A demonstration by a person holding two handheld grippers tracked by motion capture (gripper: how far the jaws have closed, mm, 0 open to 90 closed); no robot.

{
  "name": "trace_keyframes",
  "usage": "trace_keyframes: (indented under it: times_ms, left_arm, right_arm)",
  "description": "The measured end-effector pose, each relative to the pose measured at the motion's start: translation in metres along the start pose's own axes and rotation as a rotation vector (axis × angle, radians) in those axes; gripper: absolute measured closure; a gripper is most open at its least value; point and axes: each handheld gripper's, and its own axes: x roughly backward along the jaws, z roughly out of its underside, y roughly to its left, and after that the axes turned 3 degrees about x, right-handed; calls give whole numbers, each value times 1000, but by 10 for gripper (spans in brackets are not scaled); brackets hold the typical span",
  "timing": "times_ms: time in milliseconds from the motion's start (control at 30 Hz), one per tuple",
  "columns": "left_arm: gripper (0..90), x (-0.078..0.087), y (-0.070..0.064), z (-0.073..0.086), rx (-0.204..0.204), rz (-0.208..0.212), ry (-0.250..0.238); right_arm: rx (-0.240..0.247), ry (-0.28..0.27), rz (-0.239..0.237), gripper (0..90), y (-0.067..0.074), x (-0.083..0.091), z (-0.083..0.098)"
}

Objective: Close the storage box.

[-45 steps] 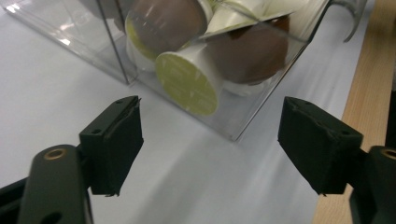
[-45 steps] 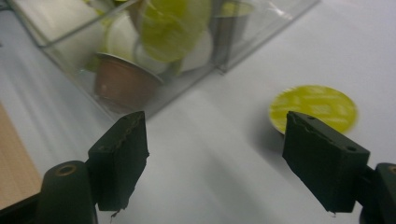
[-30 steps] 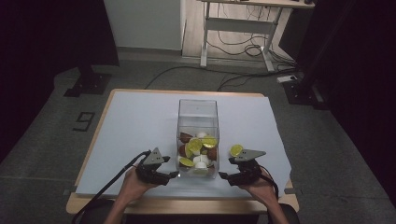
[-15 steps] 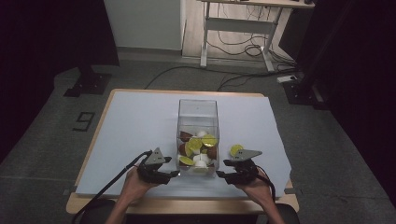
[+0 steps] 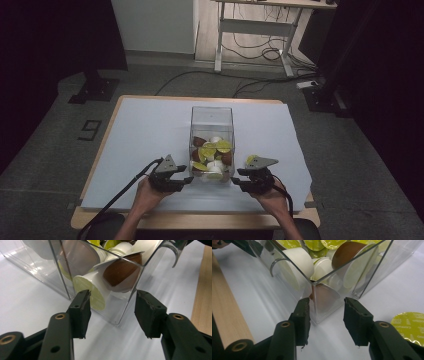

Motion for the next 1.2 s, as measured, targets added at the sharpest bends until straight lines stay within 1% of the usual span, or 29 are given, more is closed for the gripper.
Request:
trace_keyframes:
  times_ms: [100,167,267,433,500,567,700,833,900,1000,1200]
  left_arm:
    - [507,0,1,-1,2,-9,-3]
    - [522,-1,2,-1,5,-5,-4]
    - [536,-4,3,-2,2,-1,-3]
    - [584,-9,4,-4,1,-12,0]
    - [596,-11,4,-5,0,-10,1]
    - [600,-12,3,-5,-2,-20,2]
    - [603,-13,5,-5,-1,-23,-3]
    - [606,-14,6,-5,4,-26,-8]
    - [610,-15,6,-5,8,-34,-11]
    - [644,-17,7,-5,14,-54,-12]
    - [651,-20,9,-6,31,-61,-20]
  right_arm:
    - [-2,-1,12,581,-2,-1,-1]
    - [0,0,23,581,-4,-1,-2]
    - [-4,0,21,581,-7,-2,-3]
    - [-4,5,27,618,-9,-4,-6]
    - [-6,8,28,619,-10,-5,-6]
    - [-11,10,27,623,-11,-5,-6]
    - [-24,14,36,634,-12,-4,-5]
    - [-36,21,23,634,-11,0,-3]
    - [-34,20,16,642,-9,1,-3]
    - [-29,19,3,659,-6,3,-4]
    - [-18,13,-21,670,-3,0,-9]
